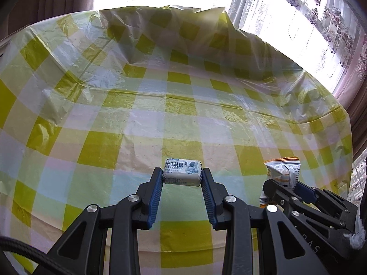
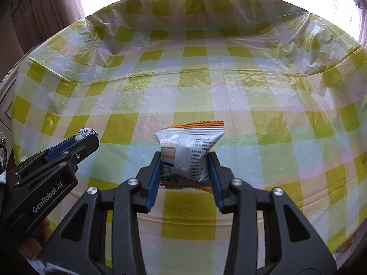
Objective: Organize snacks
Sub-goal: 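Lift the milk candy with the left gripper while the right lifts the orange-trimmed packet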
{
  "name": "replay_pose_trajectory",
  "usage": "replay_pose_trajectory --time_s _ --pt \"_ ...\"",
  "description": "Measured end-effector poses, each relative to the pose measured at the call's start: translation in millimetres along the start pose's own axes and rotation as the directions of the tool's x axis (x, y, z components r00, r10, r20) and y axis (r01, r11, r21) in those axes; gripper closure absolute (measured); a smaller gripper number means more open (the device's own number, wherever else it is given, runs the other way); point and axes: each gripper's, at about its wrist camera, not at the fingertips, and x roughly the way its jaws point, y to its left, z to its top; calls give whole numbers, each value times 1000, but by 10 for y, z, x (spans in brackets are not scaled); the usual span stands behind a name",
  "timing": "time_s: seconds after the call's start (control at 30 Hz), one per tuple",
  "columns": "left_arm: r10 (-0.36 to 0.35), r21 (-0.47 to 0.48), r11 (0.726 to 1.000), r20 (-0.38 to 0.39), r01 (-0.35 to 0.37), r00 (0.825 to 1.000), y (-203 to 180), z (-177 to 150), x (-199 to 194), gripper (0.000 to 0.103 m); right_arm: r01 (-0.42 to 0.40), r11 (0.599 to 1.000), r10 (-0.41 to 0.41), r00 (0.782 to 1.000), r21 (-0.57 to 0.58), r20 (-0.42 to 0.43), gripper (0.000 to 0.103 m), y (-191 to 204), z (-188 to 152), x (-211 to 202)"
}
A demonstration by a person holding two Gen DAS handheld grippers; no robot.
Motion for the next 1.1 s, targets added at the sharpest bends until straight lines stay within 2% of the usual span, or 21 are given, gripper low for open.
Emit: replay_pose_trajectory --time_s 0.47,0.8,1.1 --pt "-20 24 999 -51 22 999 -539 -207 -76 68 -27 997 26 999 70 23 60 -468 -159 -293" --pt "-47 -4 999 -73 46 996 -819 -351 -186 68 -68 992 63 997 107 48 60 -776 -321 -554" --pt "-89 50 994 -102 95 991 -1244 -512 -291 68 -47 984 38 998 170 55 60 -1221 -559 -849"
